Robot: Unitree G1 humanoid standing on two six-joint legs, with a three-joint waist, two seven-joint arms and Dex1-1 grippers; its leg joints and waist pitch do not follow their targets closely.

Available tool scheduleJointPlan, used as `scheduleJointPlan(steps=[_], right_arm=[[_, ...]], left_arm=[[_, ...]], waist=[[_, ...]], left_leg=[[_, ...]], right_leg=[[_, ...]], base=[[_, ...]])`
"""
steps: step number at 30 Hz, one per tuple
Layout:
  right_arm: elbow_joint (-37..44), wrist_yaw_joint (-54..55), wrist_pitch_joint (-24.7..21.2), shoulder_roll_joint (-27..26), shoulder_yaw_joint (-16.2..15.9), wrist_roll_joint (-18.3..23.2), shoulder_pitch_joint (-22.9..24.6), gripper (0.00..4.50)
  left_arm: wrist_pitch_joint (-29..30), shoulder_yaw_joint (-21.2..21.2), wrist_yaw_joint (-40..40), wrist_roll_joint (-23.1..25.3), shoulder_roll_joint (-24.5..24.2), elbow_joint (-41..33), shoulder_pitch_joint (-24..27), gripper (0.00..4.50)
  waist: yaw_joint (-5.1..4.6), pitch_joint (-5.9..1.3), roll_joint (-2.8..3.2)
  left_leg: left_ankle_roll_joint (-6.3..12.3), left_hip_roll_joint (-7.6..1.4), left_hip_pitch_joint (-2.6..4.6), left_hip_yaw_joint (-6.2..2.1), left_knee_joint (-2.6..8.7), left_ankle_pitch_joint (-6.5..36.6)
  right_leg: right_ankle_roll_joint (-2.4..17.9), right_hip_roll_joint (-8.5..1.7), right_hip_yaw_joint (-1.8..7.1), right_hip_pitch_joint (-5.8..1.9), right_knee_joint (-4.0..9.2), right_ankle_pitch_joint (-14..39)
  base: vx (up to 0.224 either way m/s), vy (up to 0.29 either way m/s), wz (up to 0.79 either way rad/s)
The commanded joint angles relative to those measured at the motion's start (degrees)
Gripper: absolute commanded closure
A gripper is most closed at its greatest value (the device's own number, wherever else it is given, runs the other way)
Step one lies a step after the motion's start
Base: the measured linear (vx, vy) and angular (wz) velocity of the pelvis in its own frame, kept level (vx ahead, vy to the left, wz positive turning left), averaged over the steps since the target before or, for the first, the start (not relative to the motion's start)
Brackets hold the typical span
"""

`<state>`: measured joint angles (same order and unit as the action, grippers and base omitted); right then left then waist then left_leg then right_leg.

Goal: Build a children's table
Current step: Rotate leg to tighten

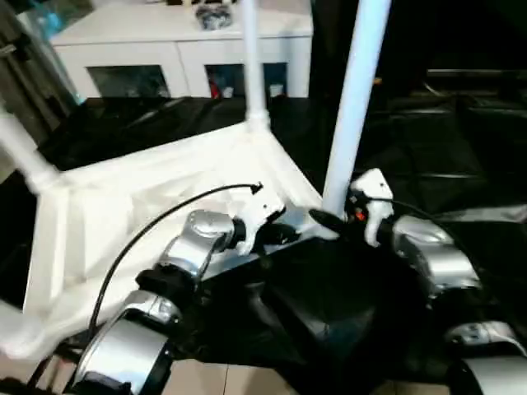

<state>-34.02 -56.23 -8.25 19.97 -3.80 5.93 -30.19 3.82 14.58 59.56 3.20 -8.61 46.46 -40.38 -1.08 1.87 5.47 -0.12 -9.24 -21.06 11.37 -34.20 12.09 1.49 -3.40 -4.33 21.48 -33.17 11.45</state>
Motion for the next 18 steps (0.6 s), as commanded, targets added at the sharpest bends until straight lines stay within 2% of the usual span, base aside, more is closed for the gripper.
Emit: scheduleJointPlan(steps=[1, 2, 4, 6, 8, 11, 13, 14, 18], right_arm=[[1.62, -8.66, -2.43, -1.53, -7.36, 0.73, 2.51, 1.36], [2.44, -10.12, -2.86, -0.91, -7.95, 0.75, 2.91, 1.36], [3.83, -12.15, -3.48, -0.10, -8.70, 0.87, 3.58, 1.50], [4.90, -13.78, -4.30, 0.37, -9.38, 0.67, 4.11, 1.67], [5.51, -14.67, -4.80, 0.61, -9.80, 0.55, 4.42, 1.69], [6.88, -15.47, -5.81, 1.00, -10.40, 1.00, 4.94, 2.04], [7.95, -16.02, -6.51, 1.18, -10.69, 1.27, 5.37, 2.04], [8.35, -16.09, -6.73, 1.17, -10.74, 1.30, 5.57, 2.25], [7.38, -12.74, -5.51, -0.48, -9.55, 0.51, 5.78, 2.33]], left_arm=[[-0.58, 1.78, 3.47, -0.55, 0.13, -2.06, 0.29, 4.50], [-0.37, 1.98, 5.06, -1.00, -0.36, -2.81, 0.56, 4.50], [0.03, 2.40, 7.62, -1.58, -1.16, -4.05, 1.05, 4.50], [-0.02, 3.01, 10.22, -1.85, -2.02, -5.01, 1.63, 4.50], [-0.36, 3.17, 10.98, -1.68, -2.33, -4.92, 1.79, 4.50], [0.02, 3.56, 12.48, -1.83, -2.75, -5.32, 2.08, 4.50], [0.48, 3.83, 13.45, -2.04, -3.11, -6.16, 2.50, 4.50], [0.57, 3.84, 13.49, -2.06, -3.17, -6.41, 2.62, 4.50], [0.72, 3.32, 10.58, -1.18, -2.39, -5.67, 2.32, 4.50]], waist=[[0.59, -2.55, -0.99], [0.87, -2.68, -1.16], [1.12, -2.65, -0.96], [1.63, -2.65, -1.16], [1.63, -2.64, -1.07], [1.71, -2.67, -0.97], [1.68, -2.70, -1.06], [1.72, -2.73, -1.06], [1.63, -2.69, -1.17]], left_leg=[[8.04, -4.88, 0.22, -2.26, 3.87, 9.34], [7.69, -5.00, 0.32, -2.28, 3.89, 9.27], [7.18, -5.09, 0.47, -2.26, 4.01, 9.15], [6.79, -5.14, 0.51, -2.28, 4.11, 8.81], [6.43, -5.10, 0.54, -2.24, 4.12, 8.74], [5.96, -5.03, 0.56, -2.25, 4.11, 8.71], [6.00, -5.01, 0.52, -2.22, 4.08, 8.35], [6.07, -5.01, 0.51, -2.22, 4.04, 8.16], [6.14, -4.84, 0.40, -2.16, 3.94, 7.97]], right_leg=[[14.09, -6.03, 2.98, -2.43, 3.84, 9.54], [13.93, -6.06, 3.02, -2.38, 3.77, 9.86], [14.12, -6.00, 3.04, -2.15, 3.75, 9.81], [14.00, -6.03, 3.16, -2.16, 3.63, 9.21], [14.03, -6.01, 3.16, -2.11, 3.59, 9.07], [13.83, -6.08, 3.22, -2.15, 3.63, 9.31], [13.90, -6.04, 3.21, -2.16, 3.59, 8.66], [13.87, -6.07, 3.21, -2.21, 3.54, 8.47], [13.60, -6.03, 3.15, -2.15, 3.65, 9.13]], base=[[0.000, 0.000, 0.00], [0.000, 0.000, 0.00], [0.000, 0.000, 0.00], [0.000, 0.000, 0.00], [0.000, 0.000, 0.00], [0.000, 0.000, 0.00], [0.000, 0.000, 0.00], [0.000, 0.000, 0.00], [0.000, 0.000, 0.00]])
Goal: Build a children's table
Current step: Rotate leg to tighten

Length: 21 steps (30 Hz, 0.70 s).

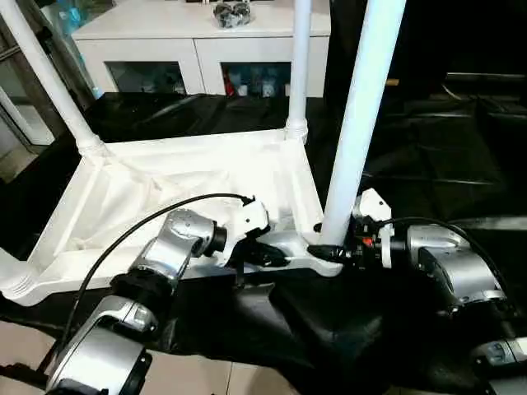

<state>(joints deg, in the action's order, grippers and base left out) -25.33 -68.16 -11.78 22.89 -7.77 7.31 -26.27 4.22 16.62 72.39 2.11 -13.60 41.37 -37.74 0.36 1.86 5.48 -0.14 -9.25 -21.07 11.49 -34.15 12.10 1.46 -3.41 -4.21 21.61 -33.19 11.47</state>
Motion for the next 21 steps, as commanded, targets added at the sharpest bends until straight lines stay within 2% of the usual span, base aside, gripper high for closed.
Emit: scheduleJointPlan(steps=[1, 2, 3, 5, 7, 9, 11, 12, 15, 16, 17, 18, 19, 20, 21], right_arm=[[-2.32, 1.33, -1.35, -4.28, -4.88, -1.31, 1.60, 2.33], [-4.65, 5.74, -0.43, -5.72, -3.65, -2.32, 0.76, 2.36], [-5.87, 8.06, -0.04, -6.42, -3.03, -2.83, 0.29, 2.40], [-11.46, 19.51, 2.41, -9.48, -0.16, -4.79, -1.95, 2.44], [-13.05, 22.40, 2.11, -10.42, 0.77, -4.73, -2.67, 2.52], [-15.29, 27.52, 1.71, -11.99, 2.03, -4.81, -3.68, 2.53], [-18.27, 34.41, 1.76, -14.44, 3.97, -4.90, -5.05, 2.54], [-19.82, 37.47, 2.05, -15.57, 5.00, -4.95, -5.76, 2.55], [-22.31, 42.19, 2.23, -17.52, 6.88, -4.79, -7.10, 2.55], [-24.24, 45.69, 2.74, -18.95, 7.94, -4.88, -8.30, 2.55], [-24.58, 45.76, 3.06, -19.47, 8.12, -4.59, -8.58, 2.55], [-24.79, 45.84, 3.42, -19.81, 8.16, -4.43, -8.78, 2.20], [-24.73, 44.92, 3.37, -20.12, 8.47, -3.68, -8.88, 2.20], [-24.33, 43.13, 3.20, -20.37, 8.89, -2.69, -8.94, 1.85], [-24.19, 42.83, 3.28, -20.32, 8.86, -2.72, -8.96, 1.82]], left_arm=[[0.57, 0.92, -3.86, 0.21, 3.11, 0.04, -0.63, 4.50], [0.91, 0.17, -7.14, 0.69, 4.11, 1.24, -1.28, 4.50], [1.19, -0.25, -8.83, 0.86, 4.63, 1.81, -1.62, 4.50], [2.16, -1.89, -16.08, 1.46, 7.03, 4.06, -2.96, 4.50], [2.77, -2.31, -18.33, 1.59, 7.90, 4.81, -3.42, 4.50], [4.13, -3.01, -21.95, 1.68, 9.53, 5.63, -3.99, 4.50], [5.99, -3.93, -26.53, 1.55, 11.90, 6.52, -4.70, 4.50], [6.54, -4.38, -28.60, 1.63, 12.95, 6.97, -5.04, 4.50], [7.11, -4.83, -31.00, 1.78, 14.66, 7.52, -5.49, 4.50], [6.96, -4.74, -31.83, 1.97, 15.85, 7.49, -5.62, 4.50], [6.52, -4.33, -31.36, 2.12, 16.10, 7.27, -5.52, 4.50], [6.20, -3.92, -30.98, 2.30, 16.21, 7.06, -5.41, 4.50], [5.85, -3.46, -30.40, 2.51, 16.13, 6.88, -5.26, 4.50], [5.09, -2.66, -29.21, 2.84, 15.79, 6.48, -4.89, 4.50], [4.88, -2.50, -28.88, 2.90, 15.66, 6.36, -4.77, 4.50]], waist=[[0.16, -2.68, -1.15], [0.11, -2.56, -1.09], [-0.42, -2.14, -1.07], [-0.80, -1.91, -1.11], [-1.59, -1.70, -0.94], [-2.34, -1.71, -0.84], [-2.71, -1.72, -0.91], [-2.90, -1.83, -1.09], [-3.37, -2.01, -0.97], [-3.48, -2.18, -1.05], [-3.53, -2.25, -0.97], [-3.49, -2.22, -0.94], [-3.46, -2.26, -0.99], [-3.39, -2.26, -0.88], [-3.37, -2.24, -0.88]], left_leg=[[5.92, -4.84, 0.44, -2.31, 3.89, 8.08], [5.46, -4.82, 0.57, -2.32, 4.03, 9.08], [4.30, -4.74, 0.75, -2.36, 4.29, 11.22], [2.39, -4.50, 1.22, -2.56, 4.42, 14.86], [0.67, -4.46, 1.19, -3.09, 4.74, 17.26], [0.03, -4.48, 1.78, -3.06, 4.80, 20.62], [-0.22, -4.39, 1.51, -3.21, 4.90, 20.69], [0.05, -4.35, 1.47, -3.24, 4.91, 20.48], [1.20, -4.22, 1.09, -3.14, 4.70, 18.57], [2.02, -4.14, 0.79, -3.09, 4.61, 17.20], [2.73, -4.20, 0.74, -3.00, 4.54, 15.88], [3.35, -4.19, 0.64, -2.95, 4.49, 15.29], [3.61, -4.18, 0.63, -2.89, 4.43, 15.08], [4.14, -4.18, 0.63, -2.84, 4.35, 14.87], [4.37, -4.24, 0.61, -2.86, 4.40, 14.78]], right_leg=[[13.57, -6.07, 3.06, -2.22, 3.71, 9.61], [13.30, -6.02, 3.02, -2.12, 3.97, 11.53], [13.00, -5.93, 3.04, -1.72, 4.37, 15.06], [11.45, -6.03, 3.04, -1.58, 5.09, 22.06], [10.46, -6.05, 2.93, -1.67, 5.30, 25.54], [10.34, -5.97, 3.14, -1.19, 5.62, 25.86], [10.73, -6.03, 3.25, -1.37, 5.44, 24.84], [11.01, -6.05, 3.26, -1.48, 5.47, 23.70], [11.98, -6.17, 3.38, -1.66, 5.32, 20.87], [12.37, -6.10, 3.29, -1.97, 5.13, 18.90], [12.74, -6.17, 3.34, -1.88, 5.07, 17.44], [12.84, -6.16, 3.25, -1.97, 5.08, 16.87], [12.89, -6.15, 3.24, -2.01, 5.09, 16.52], [13.02, -6.22, 3.29, -2.06, 5.07, 16.14], [13.06, -6.19, 3.27, -2.09, 5.05, 15.95]], base=[[0.000, 0.000, 0.00], [0.000, 0.000, 0.00], [0.000, 0.000, 0.00], [0.000, 0.000, 0.00], [0.000, 0.000, 0.00], [0.000, 0.000, 0.00], [0.000, 0.000, 0.00], [0.000, 0.000, 0.00], [0.000, 0.000, 0.00], [0.000, 0.000, 0.00], [0.000, 0.000, 0.00], [0.000, 0.000, 0.00], [0.000, 0.000, 0.00], [0.000, 0.000, 0.00], [0.000, 0.000, 0.00]])
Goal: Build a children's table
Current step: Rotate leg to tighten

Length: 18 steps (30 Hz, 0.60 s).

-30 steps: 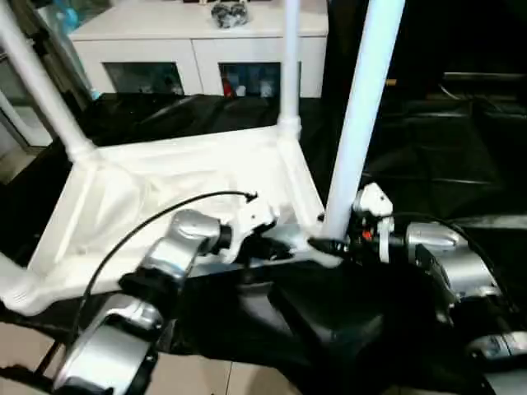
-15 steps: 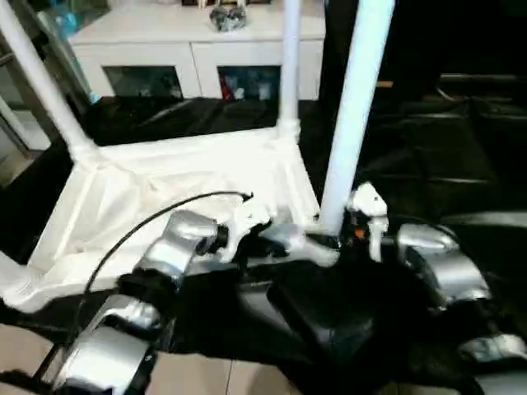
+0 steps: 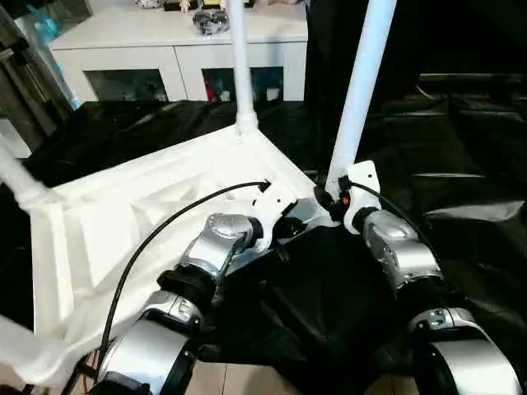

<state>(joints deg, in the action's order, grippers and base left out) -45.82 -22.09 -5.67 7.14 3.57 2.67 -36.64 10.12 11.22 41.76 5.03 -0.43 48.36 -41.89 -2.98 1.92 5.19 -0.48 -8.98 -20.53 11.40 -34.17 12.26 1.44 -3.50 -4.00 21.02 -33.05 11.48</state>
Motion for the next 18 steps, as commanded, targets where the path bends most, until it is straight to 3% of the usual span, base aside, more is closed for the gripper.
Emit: scheduleJointPlan(steps=[1, 5, 9, 11, 12, 13, 14, 15, 18], right_arm=[[-3.36, -3.73, -2.57, -4.17, -2.88, 1.43, 1.44, 1.80], [0.70, -7.86, -1.08, -0.41, -5.05, -0.49, 3.24, 1.59], [8.84, -13.81, -2.67, 5.21, -4.34, 1.48, 7.20, 1.59], [14.02, -18.03, -3.96, 9.32, -3.47, 3.10, 10.04, 1.59], [18.01, -21.64, -4.60, 12.83, -2.99, 4.19, 12.39, 1.59], [18.01, -21.64, -4.60, 12.83, -2.99, 4.19, 12.39, 1.59], [22.33, -26.09, -5.61, 16.24, -2.52, 5.99, 14.96, 1.59], [22.56, -26.33, -5.68, 16.42, -2.51, 6.09, 15.10, 1.59], [33.12, -36.44, -9.29, 24.52, -2.34, 10.44, 21.69, 1.59]], left_arm=[[-1.28, 3.07, 2.33, 0.01, 2.24, -0.80, -0.44, 4.50], [-2.03, 3.48, 3.39, 0.39, 1.25, -1.38, 0.32, 4.50], [-2.58, 3.61, 3.94, 0.76, 0.44, -1.43, 0.73, 4.50], [-2.95, 3.72, 4.43, 0.97, 0.05, -1.67, 1.04, 4.50], [-3.03, 3.74, 4.76, 0.96, -0.21, -1.82, 1.23, 4.50], [-3.03, 3.74, 4.76, 0.96, -0.21, -1.82, 1.23, 4.50], [-3.24, 3.94, 5.41, 0.96, -0.50, -1.86, 1.46, 4.50], [-3.24, 3.96, 5.43, 0.97, -0.51, -1.87, 1.47, 4.50], [-4.37, 4.52, 6.87, 1.01, -1.36, -2.41, 2.07, 4.50]], waist=[[-0.06, -2.35, -0.64], [0.23, -2.59, -0.95], [1.32, -3.22, -1.12], [2.60, -3.44, -1.29], [2.99, -3.33, -1.29], [3.38, -3.34, -1.29], [3.59, -3.27, -1.04], [3.79, -3.09, -1.27], [4.78, -2.98, -1.36]], left_leg=[[4.89, -4.60, -0.06, -2.84, 4.50, 14.17], [5.69, -4.69, -0.19, -2.74, 4.31, 12.02], [9.80, -4.84, -0.56, -2.60, 3.46, 4.17], [12.60, -4.91, -0.54, -2.43, 2.94, 1.18], [13.39, -4.95, -0.72, -2.42, 2.91, 0.67], [13.49, -5.10, -0.56, -2.40, 2.89, 0.95], [13.30, -5.02, -0.65, -2.36, 2.89, 1.64], [13.17, -5.06, -0.73, -2.40, 3.02, 2.21], [12.39, -5.05, -0.59, -2.35, 2.99, 5.04]], right_leg=[[13.16, -6.03, 3.00, -1.61, 4.73, 15.28], [14.03, -6.06, 2.99, -1.91, 4.29, 11.55], [15.29, -6.14, 3.02, -2.29, 2.91, -0.26], [14.95, -6.16, 2.96, -2.24, 2.49, -3.92], [14.87, -6.08, 2.82, -2.20, 2.51, -3.88], [14.61, -6.05, 2.80, -2.11, 2.54, -3.25], [14.67, -6.08, 2.72, -1.95, 2.63, -1.42], [13.92, -6.00, 2.67, -2.10, 2.97, -0.09], [12.43, -5.87, 2.68, -2.17, 3.55, 5.18]], base=[[0.000, 0.000, 0.00], [0.000, 0.000, 0.00], [0.000, 0.000, 0.00], [0.000, 0.000, 0.00], [0.000, 0.000, 0.00], [0.000, 0.000, 0.00], [0.000, 0.000, 0.00], [0.000, 0.000, 0.00], [0.000, 0.000, 0.00]])
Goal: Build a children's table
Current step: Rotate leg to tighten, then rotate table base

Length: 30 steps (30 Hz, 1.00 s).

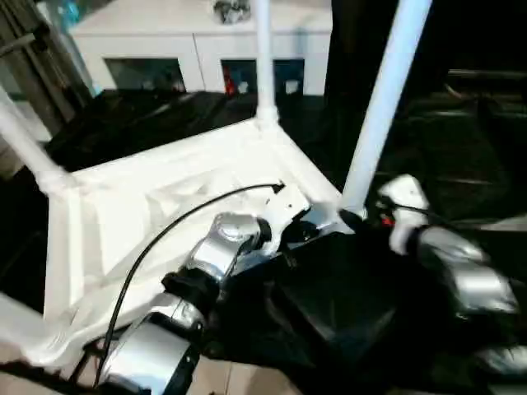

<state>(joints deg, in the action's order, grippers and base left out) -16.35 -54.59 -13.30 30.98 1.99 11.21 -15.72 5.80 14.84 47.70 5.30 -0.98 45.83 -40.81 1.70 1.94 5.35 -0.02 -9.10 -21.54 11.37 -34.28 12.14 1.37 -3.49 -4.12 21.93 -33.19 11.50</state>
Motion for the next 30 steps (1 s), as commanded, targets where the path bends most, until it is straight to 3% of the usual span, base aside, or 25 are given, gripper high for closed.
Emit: scheduleJointPlan(steps=[1, 3, 4, 6, 7, 8, 10, 11, 12, 13, 16, 17, 18, 19, 20, 21, 22, 23, 24, 25, 26, 27, 28, 29, 30], right_arm=[[4.65, -4.78, -2.12, 1.41, -0.71, 2.36, 1.40, 1.59], [6.90, -5.71, -3.73, 2.60, -0.24, 3.50, 2.55, 1.59], [9.30, -5.30, -5.57, 2.73, 0.18, 4.67, 3.35, 1.59], [11.41, -5.27, -6.86, 2.65, 0.08, 5.69, 4.02, 1.59], [12.09, -5.29, -7.22, 2.52, -0.08, 5.99, 4.20, 1.51], [14.66, -5.18, -8.70, 2.17, -0.81, 7.13, 4.72, 1.51], [16.19, -3.97, -9.53, 0.54, -1.84, 7.66, 4.13, 1.51], [16.59, -3.73, -9.88, 0.26, -2.03, 7.78, 4.05, 1.47], [16.99, -3.48, -10.21, -0.01, -2.22, 7.90, 3.97, 1.47], [17.31, -2.41, -10.39, -1.58, -3.11, 7.48, 2.98, 1.47], [16.97, 0.87, -10.86, -5.80, -5.71, 5.86, 0.07, 1.47], [15.95, 3.02, -11.03, -7.88, -6.46, 5.16, -1.27, 1.47], [14.59, 4.65, -10.67, -9.51, -6.87, 4.46, -2.33, 1.47], [14.38, 4.95, -10.64, -9.79, -6.94, 4.36, -2.49, 1.47], [13.84, 5.67, -10.57, -10.46, -7.12, 4.12, -2.87, 1.47], [13.57, 6.35, -10.54, -11.06, -7.34, 3.86, -3.10, 1.47], [10.89, 9.15, -9.85, -13.40, -7.80, 2.86, -4.31, 1.47], [8.89, 10.77, -9.34, -14.74, -7.86, 2.27, -5.14, 1.47], [7.62, 11.84, -9.01, -15.63, -7.90, 1.87, -5.65, 1.47], [5.33, 14.12, -8.26, -17.09, -7.62, 1.14, -6.62, 1.47], [5.33, 14.12, -8.26, -17.09, -7.62, 1.14, -6.62, 1.47], [3.86, 15.73, -7.84, -18.08, -7.40, 0.61, -7.27, 1.47], [2.57, 17.22, -7.85, -19.14, -7.13, 0.47, -7.92, 1.47], [-1.71, 21.84, -6.78, -22.29, -6.22, -0.02, -9.97, 1.47], [-2.09, 22.27, -6.74, -22.57, -6.11, -0.01, -10.16, 1.47]], left_arm=[[-0.38, 0.97, 1.18, 0.72, -0.94, 0.01, 1.06, 4.50], [-1.49, 1.24, 2.32, 0.39, -1.30, -0.64, 1.49, 4.50], [-1.88, 0.83, 1.90, -0.05, -1.50, -1.63, 2.00, 4.50], [-1.25, 0.11, 2.17, -0.98, -1.48, -2.54, 2.30, 4.50], [-1.27, -0.10, 2.11, -1.19, -1.50, -2.92, 2.40, 4.22], [-0.79, -0.79, 1.15, -1.62, -1.67, -4.07, 2.61, 4.22], [1.54, -1.60, 1.22, -2.59, -2.17, -6.80, 3.29, 4.22], [1.91, -1.68, 1.41, -2.75, -2.40, -7.44, 3.51, 3.88], [2.28, -1.75, 1.59, -2.90, -2.62, -8.07, 3.72, 3.86], [4.46, -2.21, 1.52, -3.17, -3.82, -11.57, 4.82, 3.86], [13.00, -4.18, 1.52, -3.44, -8.61, -23.14, 8.72, 3.63], [18.24, -5.66, 2.85, -3.81, -12.08, -29.68, 11.45, 3.63], [22.14, -6.86, 4.38, -4.41, -15.00, -34.80, 13.87, 3.43], [22.81, -7.03, 4.67, -4.57, -15.54, -35.72, 14.33, 3.41], [24.46, -7.47, 5.38, -4.97, -16.87, -38.00, 15.48, 3.36], [25.75, -7.84, 5.98, -5.40, -18.04, -39.91, 16.51, 3.29], [29.47, -8.95, 8.40, -6.71, -22.53, -47.12, 21.11, 3.29], [31.21, -9.98, 9.28, -7.71, -24.20, -50.61, 23.40, 3.07], [32.27, -10.73, 9.82, -8.42, -25.23, -52.82, 24.90, 3.01], [33.48, -11.95, 10.51, -10.60, -25.88, -55.94, 26.86, 2.98], [33.48, -11.95, 10.51, -10.60, -25.88, -55.94, 26.86, 2.98], [34.65, -12.66, 10.75, -12.35, -26.40, -58.33, 28.16, 2.79], [36.85, -13.43, 10.55, -14.19, -26.70, -61.32, 29.38, 2.68], [40.81, -15.39, 9.43, -17.81, -25.68, -66.57, 31.64, 2.63], [41.21, -15.50, 9.34, -18.01, -25.60, -66.98, 31.79, 2.60]], waist=[[0.28, -3.02, -1.52], [0.06, -2.96, -1.58], [0.11, -3.06, -2.19], [0.17, -2.96, -2.47], [0.17, -2.92, -2.47], [0.40, -2.99, -3.13], [0.61, -2.99, -3.60], [0.51, -2.80, -3.39], [0.72, -2.98, -3.53], [0.70, -2.94, -3.40], [0.21, -3.41, -4.45], [0.19, -3.53, -4.47], [0.33, -3.12, -5.02], [0.25, -2.96, -4.81], [0.69, -2.58, -4.81], [1.16, -2.34, -5.43], [1.54, -2.24, -5.16], [2.00, -2.27, -5.45], [1.85, -2.04, -5.27], [1.71, -2.14, -5.87], [1.83, -2.04, -5.45], [2.35, -1.97, -5.44], [2.26, -1.80, -6.10], [2.41, -1.78, -6.65], [2.47, -1.63, -6.44]], left_leg=[[11.85, -5.00, 0.41, -2.37, 3.15, 5.14], [11.35, -4.88, 0.15, -2.51, 3.31, 5.25], [10.81, -4.87, 0.25, -2.49, 3.28, 5.41], [10.28, -4.97, 0.46, -2.41, 3.35, 4.91], [10.21, -4.94, 0.48, -2.39, 3.36, 4.65], [10.12, -4.98, 0.42, -2.41, 3.37, 3.95], [10.04, -5.02, 0.42, -2.36, 3.35, 2.96], [10.20, -4.97, 0.36, -2.28, 3.35, 2.53], [9.76, -5.05, 0.45, -2.36, 3.29, 2.15], [9.66, -5.11, 0.48, -2.35, 3.33, 1.84], [10.24, -5.39, 0.09, -2.65, 3.07, -3.66], [11.00, -5.17, -0.18, -2.63, 2.68, -6.32], [11.32, -5.07, 0.15, -2.21, 2.58, -5.81], [10.97, -5.02, -0.09, -2.28, 2.75, -5.35], [9.37, -4.96, 0.54, -1.85, 2.80, -2.48], [7.49, -5.03, 0.83, -1.75, 3.07, 0.00], [6.87, -5.12, 1.03, -1.71, 3.24, 0.58], [5.32, -5.44, 0.99, -1.96, 3.58, 0.39], [4.08, -5.27, 1.13, -1.74, 3.89, 0.47], [3.43, -5.41, 1.48, -1.68, 3.87, 0.82], [2.28, -5.25, 1.58, -1.65, 4.09, 1.35], [0.82, -5.24, 2.47, -1.20, 3.97, 3.33], [0.27, -5.27, 2.34, -1.11, 4.18, 3.88], [-0.33, -5.18, 1.47, -1.42, 4.37, 3.94], [-1.11, -5.13, 1.60, -1.36, 4.46, 4.82]], right_leg=[[12.21, -5.90, 2.82, -3.07, 3.65, 5.65], [11.90, -5.88, 2.56, -2.96, 3.83, 7.61], [11.68, -5.91, 2.66, -2.89, 3.83, 9.33], [11.56, -5.88, 2.84, -2.58, 3.95, 10.60], [11.58, -5.82, 2.84, -2.52, 3.97, 10.47], [11.62, -5.96, 2.93, -2.53, 3.68, 10.28], [11.92, -6.18, 3.02, -2.54, 3.40, 9.64], [12.09, -6.05, 2.96, -2.22, 3.59, 9.40], [12.24, -6.17, 3.06, -2.34, 3.29, 8.96], [12.37, -6.03, 3.06, -2.20, 3.29, 8.38], [14.68, -6.23, 3.11, -2.43, 1.30, -0.41], [15.24, -6.32, 3.20, -2.27, 0.60, -3.68], [15.41, -6.21, 3.29, -1.61, 0.89, -3.15], [15.55, -6.31, 3.32, -1.79, 0.84, -2.23], [15.04, -5.98, 3.45, -1.22, 1.52, 1.70], [14.48, -5.81, 3.45, -1.26, 1.89, 5.35], [14.20, -5.78, 3.62, -1.15, 1.99, 6.37], [14.35, -6.09, 3.68, -1.21, 1.44, 6.42], [13.85, -5.35, 3.51, -0.90, 1.57, 6.51], [13.89, -5.30, 3.52, -0.78, 1.37, 5.79], [14.27, -5.25, 3.56, -0.74, 1.40, 5.19], [14.16, -5.02, 3.70, -0.13, 1.52, 4.81], [14.41, -5.08, 3.87, -0.28, 1.53, 4.59], [14.61, -5.70, 4.00, -1.17, 1.11, 5.02], [14.32, -5.76, 4.09, -0.94, 1.54, 6.43]], base=[[0.000, 0.000, 0.00], [0.000, 0.000, 0.00], [0.000, 0.000, 0.00], [0.000, 0.000, 0.00], [0.000, 0.000, 0.00], [0.000, 0.000, 0.00], [0.000, 0.000, 0.00], [0.000, 0.000, 0.00], [0.000, 0.000, 0.00], [0.000, 0.000, 0.00], [0.000, 0.000, 0.00], [0.000, 0.000, 0.00], [0.000, 0.000, 0.00], [0.000, 0.000, 0.00], [0.000, 0.000, 0.00], [0.000, 0.000, 0.00], [0.000, 0.000, 0.00], [0.000, 0.000, 0.00], [0.000, 0.000, 0.00], [0.000, 0.000, 0.00], [0.000, 0.000, 0.00], [0.000, 0.000, 0.00], [0.000, 0.000, 0.00], [0.000, 0.000, 0.00], [0.000, 0.000, 0.00]])
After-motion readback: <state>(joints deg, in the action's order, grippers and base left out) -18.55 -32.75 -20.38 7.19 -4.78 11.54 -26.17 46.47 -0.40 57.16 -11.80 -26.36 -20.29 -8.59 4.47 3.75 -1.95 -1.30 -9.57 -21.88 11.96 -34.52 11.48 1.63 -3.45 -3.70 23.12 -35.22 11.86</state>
